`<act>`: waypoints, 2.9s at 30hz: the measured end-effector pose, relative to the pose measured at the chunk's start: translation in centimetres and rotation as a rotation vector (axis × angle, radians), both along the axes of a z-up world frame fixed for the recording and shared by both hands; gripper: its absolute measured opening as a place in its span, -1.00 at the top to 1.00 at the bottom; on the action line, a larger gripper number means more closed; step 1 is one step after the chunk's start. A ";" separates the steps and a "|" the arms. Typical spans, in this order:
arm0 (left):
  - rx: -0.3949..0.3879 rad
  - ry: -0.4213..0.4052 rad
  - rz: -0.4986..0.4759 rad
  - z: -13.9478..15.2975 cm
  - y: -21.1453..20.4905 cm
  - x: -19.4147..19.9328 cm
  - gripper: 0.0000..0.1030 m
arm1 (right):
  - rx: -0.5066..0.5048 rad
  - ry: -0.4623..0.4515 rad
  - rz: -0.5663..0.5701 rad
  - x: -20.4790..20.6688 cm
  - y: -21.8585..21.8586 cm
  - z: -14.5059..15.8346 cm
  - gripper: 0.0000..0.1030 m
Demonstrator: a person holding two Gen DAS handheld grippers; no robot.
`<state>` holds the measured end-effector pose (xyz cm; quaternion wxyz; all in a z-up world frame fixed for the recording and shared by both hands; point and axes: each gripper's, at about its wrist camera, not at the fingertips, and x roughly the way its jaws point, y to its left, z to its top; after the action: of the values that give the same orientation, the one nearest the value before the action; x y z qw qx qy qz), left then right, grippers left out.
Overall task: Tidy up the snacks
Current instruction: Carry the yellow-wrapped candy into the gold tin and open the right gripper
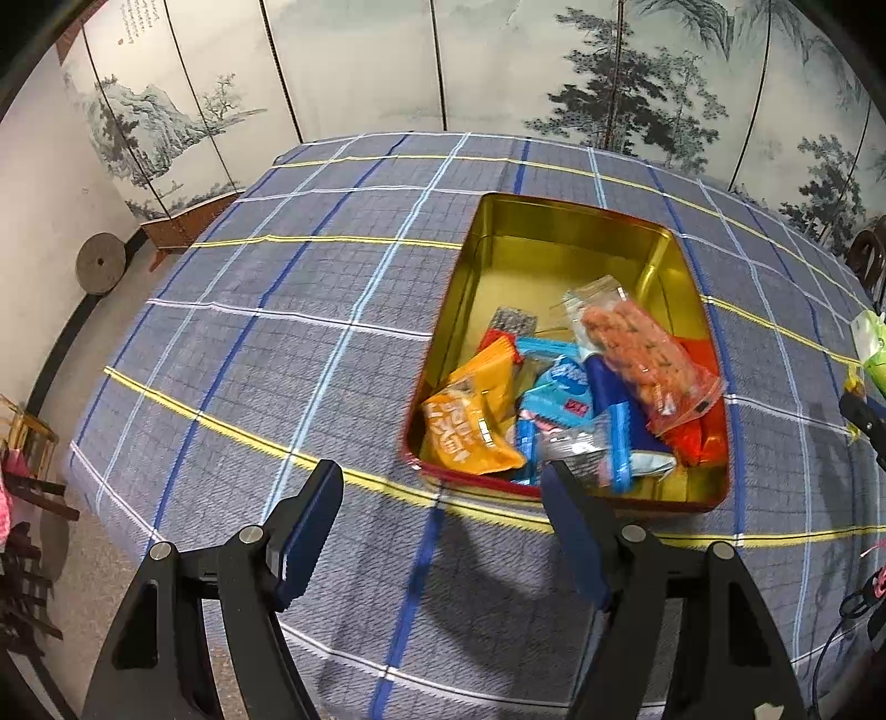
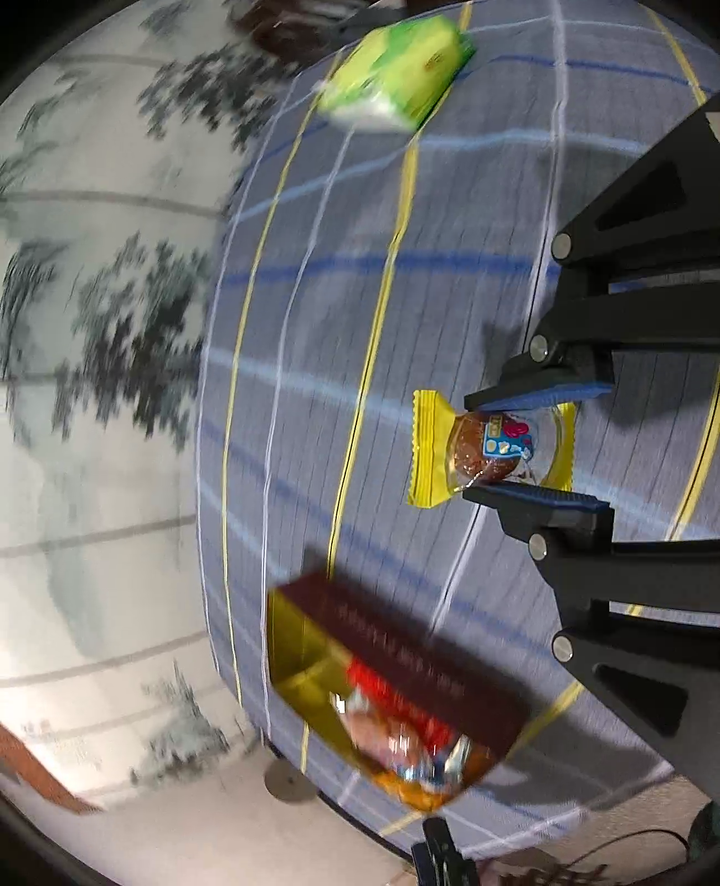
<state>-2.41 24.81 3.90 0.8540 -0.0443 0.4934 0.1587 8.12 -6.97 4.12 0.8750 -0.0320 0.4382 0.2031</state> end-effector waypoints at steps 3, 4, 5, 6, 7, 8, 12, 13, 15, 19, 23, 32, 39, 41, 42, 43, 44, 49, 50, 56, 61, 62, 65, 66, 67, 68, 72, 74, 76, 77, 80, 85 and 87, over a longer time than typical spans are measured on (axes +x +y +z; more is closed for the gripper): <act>0.001 0.006 0.007 -0.1 0.5 -0.4 -0.38 | 0.016 0.000 0.057 -0.7 2.7 0.7 0.52; 0.003 0.008 0.010 -0.2 0.6 -0.5 -0.38 | 0.018 -0.001 0.078 -0.9 3.5 0.9 0.52; 0.005 0.012 0.014 -0.2 0.8 -0.6 -0.38 | 0.017 -0.004 0.100 -1.2 4.3 1.1 0.52; 0.006 0.015 0.015 -0.3 0.9 -0.7 -0.38 | 0.014 -0.006 0.117 -1.5 5.1 1.2 0.52; 0.007 0.016 0.015 -0.3 1.0 -0.8 -0.38 | 0.011 -0.008 0.141 -1.7 6.1 1.4 0.52; 0.008 0.016 0.019 -0.3 1.1 -0.9 -0.38 | 0.010 -0.009 0.156 -1.9 6.7 1.5 0.52; 0.012 0.017 0.030 -0.2 1.6 -1.3 -0.38 | 0.011 -0.014 0.227 -2.8 9.8 2.1 0.52; 0.011 0.018 0.032 -0.3 1.7 -1.4 -0.38 | 0.011 -0.016 0.237 -2.9 10.2 2.2 0.52; 0.016 0.019 0.039 -0.3 1.9 -1.6 -0.38 | 0.014 -0.018 0.265 -3.2 11.4 2.4 0.52; 0.023 0.022 0.054 -0.4 2.4 -1.9 -0.38 | 0.011 -0.013 0.312 -3.6 13.5 2.5 0.52; 0.021 0.026 0.070 -0.4 3.0 -2.2 -0.38 | 0.002 -0.005 0.344 -4.1 15.1 2.1 0.52; 0.010 0.026 0.100 -0.6 4.1 -2.6 -0.38 | -0.033 -0.012 0.390 -4.0 17.4 1.7 0.52; -0.005 0.030 0.114 -0.9 4.6 -2.8 -0.38 | -0.045 -0.008 0.396 -3.3 18.7 1.1 0.52; -0.005 0.032 0.117 -0.9 4.7 -2.9 -0.38 | -0.046 -0.007 0.394 -3.0 19.1 0.9 0.52; -0.006 0.033 0.117 -1.0 4.7 -2.9 -0.38 | -0.046 -0.009 0.391 -2.9 19.2 0.8 0.52; -0.006 0.035 0.118 -1.1 4.7 -3.0 -0.38 | -0.045 -0.009 0.388 -2.7 19.4 0.7 0.52; -0.007 0.036 0.119 -1.1 4.8 -3.0 -0.38 | -0.041 -0.007 0.386 -2.5 19.5 0.6 0.52; -0.007 0.038 0.121 -1.2 4.8 -3.0 -0.38 | -0.027 0.011 0.379 -1.6 20.4 0.1 0.52; -0.007 0.039 0.122 -1.2 4.9 -3.0 -0.38 | -0.026 0.013 0.378 -1.6 20.6 0.1 0.52; -0.008 0.046 0.120 -1.6 5.0 -3.0 -0.38 | -0.024 0.019 0.369 -1.3 21.5 -0.4 0.51; -0.010 0.052 0.115 -1.7 4.8 -3.0 -0.38 | -0.016 0.020 0.354 -1.3 21.2 -0.5 0.50; -0.010 0.054 0.113 -1.8 4.7 -2.9 -0.38 | -0.013 0.021 0.349 -1.3 21.1 -0.5 0.50; -0.009 0.056 0.106 -1.8 4.3 -2.8 -0.38 | -0.003 0.033 0.330 -1.1 20.8 -0.6 0.36; -0.010 0.057 0.104 -1.8 4.2 -2.7 -0.38 | -0.002 0.038 0.325 -0.9 20.8 -0.6 0.28; -0.008 0.059 0.100 -1.8 4.0 -2.7 -0.38 | -0.001 0.041 0.318 -0.9 20.7 -0.6 0.15; -0.006 0.060 0.098 -1.7 3.9 -2.7 -0.38 | 0.003 0.038 0.314 -0.9 20.6 -0.6 0.11; -0.006 0.062 0.090 -1.7 3.6 -2.6 -0.40 | 0.002 0.037 0.316 -1.2 20.2 -0.4 -0.28; -0.005 0.061 0.085 -1.6 3.3 -2.5 -0.40 | 0.002 0.034 0.311 -1.5 19.9 -0.2 -0.44; -0.003 0.060 0.081 -1.5 3.1 -2.4 -0.41 | -0.007 0.020 0.301 -1.8 19.6 0.1 -0.59; -0.004 0.060 0.077 -1.5 2.9 -2.4 -0.41 | -0.004 0.015 0.299 -2.0 19.4 0.3 -0.67; -0.003 0.057 0.070 -1.4 2.5 -2.2 -0.42 | 0.002 0.013 0.288 -2.6 18.7 0.9 -0.71; -0.003 0.057 0.056 -1.3 1.8 -2.0 -0.42 | 0.006 -0.005 0.280 -4.1 17.7 1.7 -0.72; -0.012 0.058 0.050 -1.3 1.5 -1.8 -0.44 | 0.008 -0.010 0.272 -4.6 17.2 1.8 -0.73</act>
<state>-4.24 26.27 2.64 0.8348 -0.0571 0.5177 0.1783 3.49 10.19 5.95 0.8419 -0.0884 0.4245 0.3213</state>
